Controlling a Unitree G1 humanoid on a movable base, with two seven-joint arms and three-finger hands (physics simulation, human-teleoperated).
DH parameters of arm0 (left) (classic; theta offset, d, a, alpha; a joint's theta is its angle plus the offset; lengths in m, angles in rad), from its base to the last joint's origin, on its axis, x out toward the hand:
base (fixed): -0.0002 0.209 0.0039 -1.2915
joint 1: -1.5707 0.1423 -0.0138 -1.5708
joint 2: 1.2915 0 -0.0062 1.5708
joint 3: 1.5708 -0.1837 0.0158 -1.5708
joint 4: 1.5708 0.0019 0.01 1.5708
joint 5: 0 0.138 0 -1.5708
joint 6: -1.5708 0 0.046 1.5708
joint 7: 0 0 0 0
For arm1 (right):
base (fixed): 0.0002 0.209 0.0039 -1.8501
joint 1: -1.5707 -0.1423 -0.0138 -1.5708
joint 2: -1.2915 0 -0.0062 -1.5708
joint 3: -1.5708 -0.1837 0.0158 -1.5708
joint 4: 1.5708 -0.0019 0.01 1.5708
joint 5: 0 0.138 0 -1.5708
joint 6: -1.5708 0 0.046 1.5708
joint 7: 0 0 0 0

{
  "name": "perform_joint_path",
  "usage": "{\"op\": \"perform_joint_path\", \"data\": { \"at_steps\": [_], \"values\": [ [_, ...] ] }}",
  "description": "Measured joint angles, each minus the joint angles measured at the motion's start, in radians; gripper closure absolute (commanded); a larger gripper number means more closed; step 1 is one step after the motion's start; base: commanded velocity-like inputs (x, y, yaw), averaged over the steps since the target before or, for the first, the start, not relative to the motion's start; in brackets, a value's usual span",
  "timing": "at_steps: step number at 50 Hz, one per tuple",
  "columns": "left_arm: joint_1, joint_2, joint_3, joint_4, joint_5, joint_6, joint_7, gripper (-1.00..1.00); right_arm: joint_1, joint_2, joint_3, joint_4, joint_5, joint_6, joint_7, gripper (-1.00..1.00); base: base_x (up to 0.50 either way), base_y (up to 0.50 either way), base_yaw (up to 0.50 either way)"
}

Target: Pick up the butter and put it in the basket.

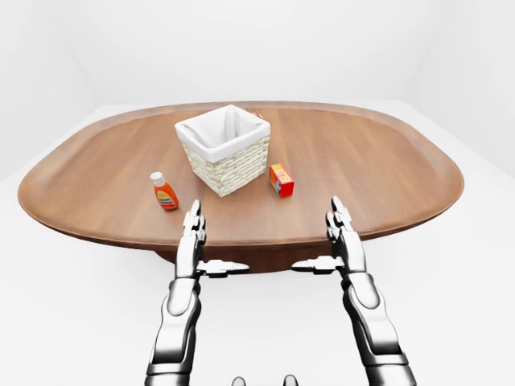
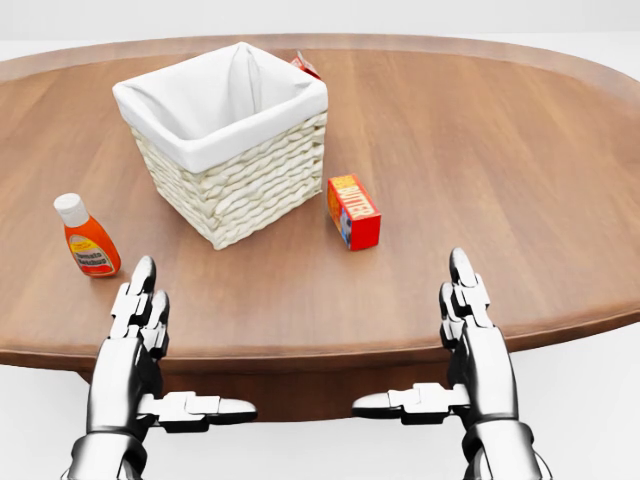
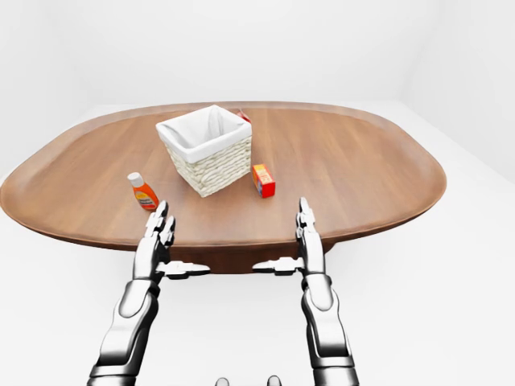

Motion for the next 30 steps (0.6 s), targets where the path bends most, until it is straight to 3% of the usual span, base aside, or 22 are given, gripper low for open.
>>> {"op": "perform_joint_path", "data": {
  "at_steps": [8,15,20,27,30],
  "values": [
    [-0.006,0.008,0.021,0.007,-0.017,-0.007,-0.012,-1.0,-0.006,-0.005,-0.013,-0.01,0.004,0.01,0.007,-1.0,0.0,0.0,0.0],
    [-0.007,0.012,0.031,-0.016,-0.024,0.001,-0.017,-1.0,-0.019,-0.005,-0.018,-0.047,0.01,0.045,-0.001,-1.0,0.0,0.0,0.0],
    [-0.007,0.015,0.038,-0.069,-0.033,0.027,-0.019,-1.0,-0.039,-0.004,-0.021,-0.102,0.02,0.087,-0.016,-1.0,0.0,0.0,0.0],
    [-0.021,0.025,0.056,-0.17,-0.037,0.087,-0.02,-1.0,-0.083,-0.001,-0.02,-0.213,0.039,0.087,-0.051,-1.0,0.0,0.0,0.0],
    [-0.029,0.03,0.062,-0.208,-0.035,0.092,-0.022,-1.0,-0.102,0.001,-0.016,-0.258,0.045,0.087,-0.065,-1.0,0.0,0.0,0.0]
  ]
}}
